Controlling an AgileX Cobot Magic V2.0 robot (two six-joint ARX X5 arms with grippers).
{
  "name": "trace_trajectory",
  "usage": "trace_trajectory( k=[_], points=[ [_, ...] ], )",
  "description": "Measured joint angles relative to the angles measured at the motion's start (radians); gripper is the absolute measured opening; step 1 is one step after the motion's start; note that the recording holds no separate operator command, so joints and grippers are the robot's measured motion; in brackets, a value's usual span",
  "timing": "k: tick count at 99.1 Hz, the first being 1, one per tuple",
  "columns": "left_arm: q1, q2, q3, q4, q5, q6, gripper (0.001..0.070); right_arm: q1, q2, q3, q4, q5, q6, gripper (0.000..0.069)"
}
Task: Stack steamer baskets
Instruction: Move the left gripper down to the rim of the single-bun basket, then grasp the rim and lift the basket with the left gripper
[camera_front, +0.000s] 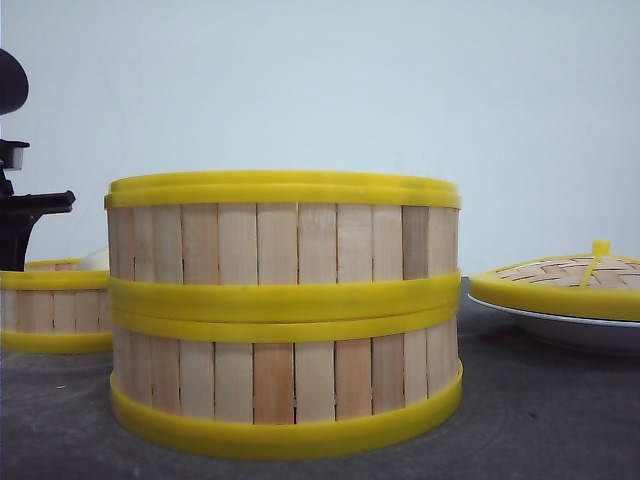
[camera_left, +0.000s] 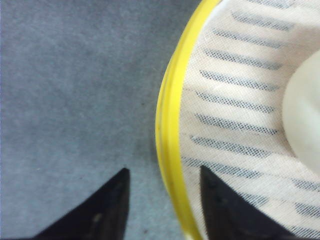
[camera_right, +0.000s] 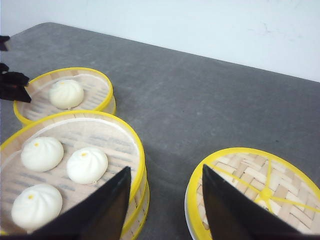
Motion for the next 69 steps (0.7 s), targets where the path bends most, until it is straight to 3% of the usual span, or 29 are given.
trace_trajectory(
  k=[30, 69],
  points=[
    [-0.002, 0.003, 0.002, 0.001, -0.005, -0.009, 0.0034, 0.0, 0.021, 0.0, 0.002, 0.0, 0.0, 0.027],
    [0.006, 0.001, 0.003, 0.001, -0.001, -0.008, 0.0025, 0.0, 0.036, 0.0, 0.002, 0.0, 0.0, 0.027]
  ],
)
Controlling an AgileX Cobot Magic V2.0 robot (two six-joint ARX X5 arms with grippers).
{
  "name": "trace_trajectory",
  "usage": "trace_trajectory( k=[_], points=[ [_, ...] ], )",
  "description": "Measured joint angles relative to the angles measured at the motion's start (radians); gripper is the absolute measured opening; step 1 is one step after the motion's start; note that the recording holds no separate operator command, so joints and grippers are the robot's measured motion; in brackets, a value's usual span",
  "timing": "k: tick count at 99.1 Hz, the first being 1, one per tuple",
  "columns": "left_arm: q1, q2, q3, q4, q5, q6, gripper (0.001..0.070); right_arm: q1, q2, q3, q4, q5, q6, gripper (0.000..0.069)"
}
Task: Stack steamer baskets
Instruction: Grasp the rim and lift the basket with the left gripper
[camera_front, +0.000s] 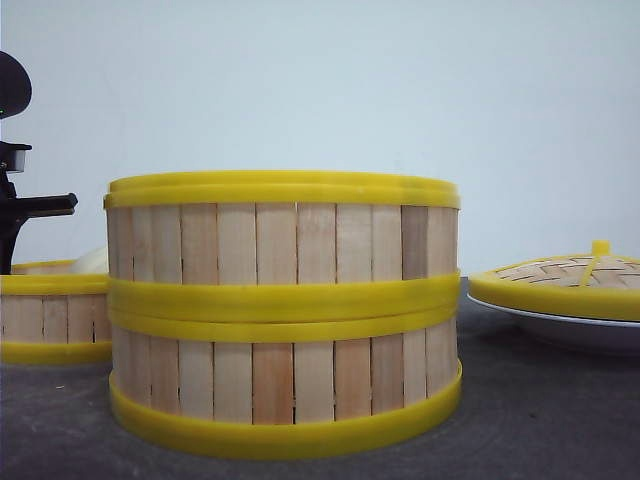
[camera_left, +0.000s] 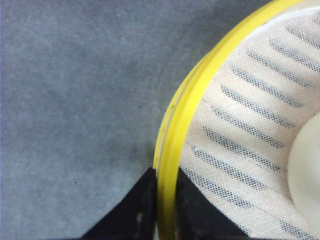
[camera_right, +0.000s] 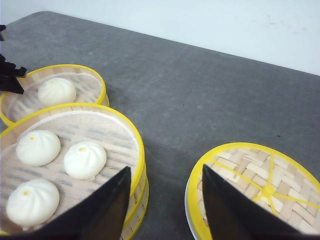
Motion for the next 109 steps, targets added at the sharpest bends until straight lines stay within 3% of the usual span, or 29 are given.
trace_trajectory(
  k=[18, 37, 43, 56, 80, 109],
  points=[
    [0.034, -0.035, 0.034, -0.056, 0.02, 0.008, 0.0023, 0.0, 0.0, 0.0, 0.0, 0.0, 0.0, 0.027],
    [0.051, -0.084, 0.196, -0.175, 0.011, 0.039, 0.0024, 0.0, 0.0, 0.0, 0.0, 0.0, 0.0, 0.027],
    [0.05, -0.099, 0.252, -0.214, 0.039, 0.043, 0.0024, 0.0, 0.0, 0.0, -0.001, 0.0, 0.0, 0.027],
    [0.037, -0.126, 0.373, -0.315, 0.16, 0.047, 0.0024, 0.0, 0.0, 0.0, -0.001, 0.0, 0.0, 0.027],
    [-0.047, -0.174, 0.546, -0.515, 0.293, 0.083, 0.0024, 0.0, 0.0, 0.0, -0.006, -0.001, 0.0, 0.027],
    [-0.23, -0.251, 0.552, -0.616, 0.313, 0.13, 0.0024, 0.0, 0.0, 0.0, -0.006, -0.001, 0.0, 0.027]
  ],
)
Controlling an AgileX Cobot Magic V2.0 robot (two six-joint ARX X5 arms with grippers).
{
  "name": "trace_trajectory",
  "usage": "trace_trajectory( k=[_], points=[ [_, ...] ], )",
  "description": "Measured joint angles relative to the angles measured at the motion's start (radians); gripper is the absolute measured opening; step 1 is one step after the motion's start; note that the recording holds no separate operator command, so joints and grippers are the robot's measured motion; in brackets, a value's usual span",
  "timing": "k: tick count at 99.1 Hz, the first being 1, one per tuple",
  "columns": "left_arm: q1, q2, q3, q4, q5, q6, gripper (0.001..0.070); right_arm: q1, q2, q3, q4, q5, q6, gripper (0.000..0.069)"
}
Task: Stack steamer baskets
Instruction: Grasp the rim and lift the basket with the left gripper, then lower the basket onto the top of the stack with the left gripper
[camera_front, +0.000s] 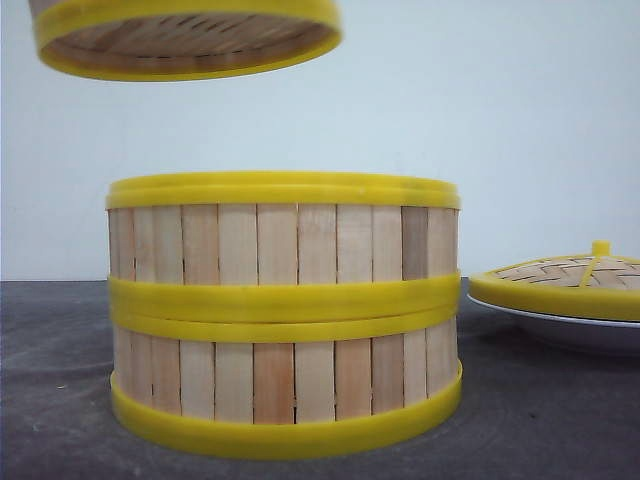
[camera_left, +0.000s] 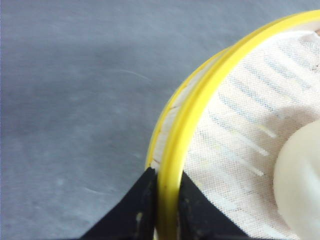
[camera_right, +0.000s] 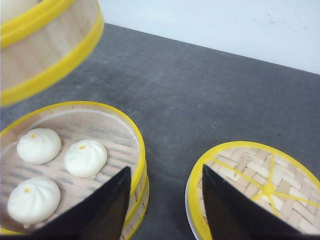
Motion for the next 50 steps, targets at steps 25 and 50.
trace_trajectory(
  k=[25, 50],
  points=[
    [-0.156, 0.0, -0.02, 0.019, -0.035, 0.011, 0.0024, 0.0, -0.029, 0.0, 0.0, 0.0, 0.001, 0.027],
    [-0.197, 0.001, -0.128, 0.056, -0.065, 0.01, 0.0024, 0.0, -0.065, 0.0, -0.001, 0.0, 0.007, 0.027]
  ],
)
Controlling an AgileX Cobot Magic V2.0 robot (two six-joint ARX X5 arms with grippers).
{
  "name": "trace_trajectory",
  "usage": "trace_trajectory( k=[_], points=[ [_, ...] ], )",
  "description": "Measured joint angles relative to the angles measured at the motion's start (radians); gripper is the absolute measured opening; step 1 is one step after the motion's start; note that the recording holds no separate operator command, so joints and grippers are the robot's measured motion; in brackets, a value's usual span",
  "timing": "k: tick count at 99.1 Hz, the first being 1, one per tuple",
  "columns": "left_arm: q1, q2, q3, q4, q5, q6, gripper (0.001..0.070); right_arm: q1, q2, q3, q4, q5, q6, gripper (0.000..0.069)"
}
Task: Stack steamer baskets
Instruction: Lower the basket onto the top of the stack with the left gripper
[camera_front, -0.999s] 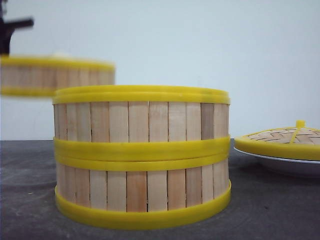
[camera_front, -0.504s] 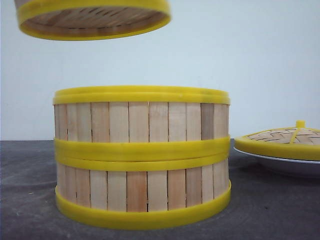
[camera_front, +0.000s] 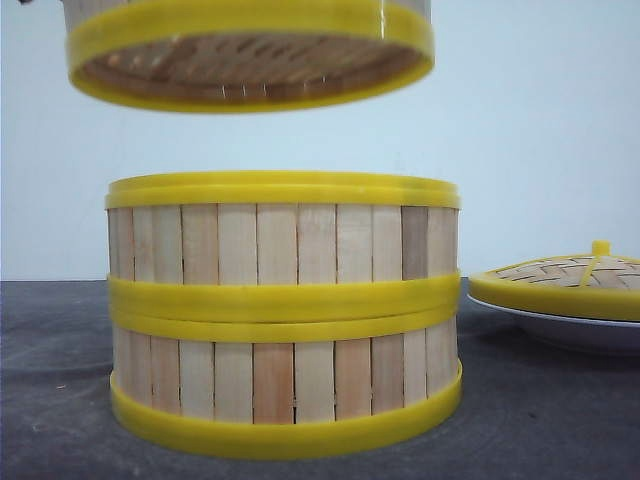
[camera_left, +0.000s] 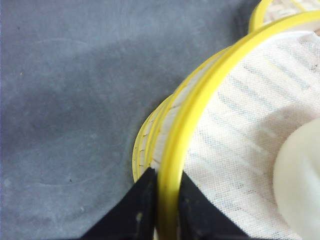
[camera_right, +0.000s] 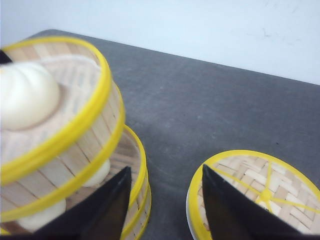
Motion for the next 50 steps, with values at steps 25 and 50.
trace_trajectory(
  k=[25, 50],
  points=[
    [-0.045, 0.004, -0.076, 0.078, -0.002, -0.016, 0.0024, 0.0, -0.007, 0.0, 0.0, 0.0, 0.0, 0.027],
    [-0.064, 0.027, -0.079, 0.106, -0.049, -0.019, 0.0024, 0.0, -0.007, 0.0, 0.0, 0.0, 0.0, 0.027]
  ],
)
